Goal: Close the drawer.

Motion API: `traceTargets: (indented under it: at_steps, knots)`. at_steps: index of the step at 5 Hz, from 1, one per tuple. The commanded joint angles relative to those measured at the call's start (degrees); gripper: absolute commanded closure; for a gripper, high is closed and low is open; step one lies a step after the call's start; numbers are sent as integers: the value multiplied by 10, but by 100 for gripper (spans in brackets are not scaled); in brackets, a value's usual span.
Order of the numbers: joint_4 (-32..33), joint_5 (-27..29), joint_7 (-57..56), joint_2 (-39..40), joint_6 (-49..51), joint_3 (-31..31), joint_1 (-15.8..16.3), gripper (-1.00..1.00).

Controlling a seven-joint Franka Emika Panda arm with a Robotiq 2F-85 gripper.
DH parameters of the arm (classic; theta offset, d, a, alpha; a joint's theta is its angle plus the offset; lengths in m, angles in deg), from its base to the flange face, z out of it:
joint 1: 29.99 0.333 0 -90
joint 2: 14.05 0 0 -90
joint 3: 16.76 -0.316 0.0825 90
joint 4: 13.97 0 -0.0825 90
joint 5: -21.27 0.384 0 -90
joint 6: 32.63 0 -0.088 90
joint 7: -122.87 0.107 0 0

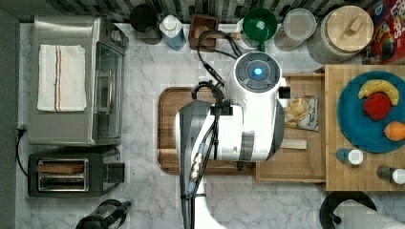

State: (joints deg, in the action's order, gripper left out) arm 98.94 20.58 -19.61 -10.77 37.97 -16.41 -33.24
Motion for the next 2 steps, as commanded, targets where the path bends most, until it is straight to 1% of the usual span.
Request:
traceTargets:
  at_steps: [1, 2]
  knots:
    - [129, 3, -156, -50, -118, -66, 48, -100]
    - [174, 20, -198, -61, -171, -72, 50, -89]
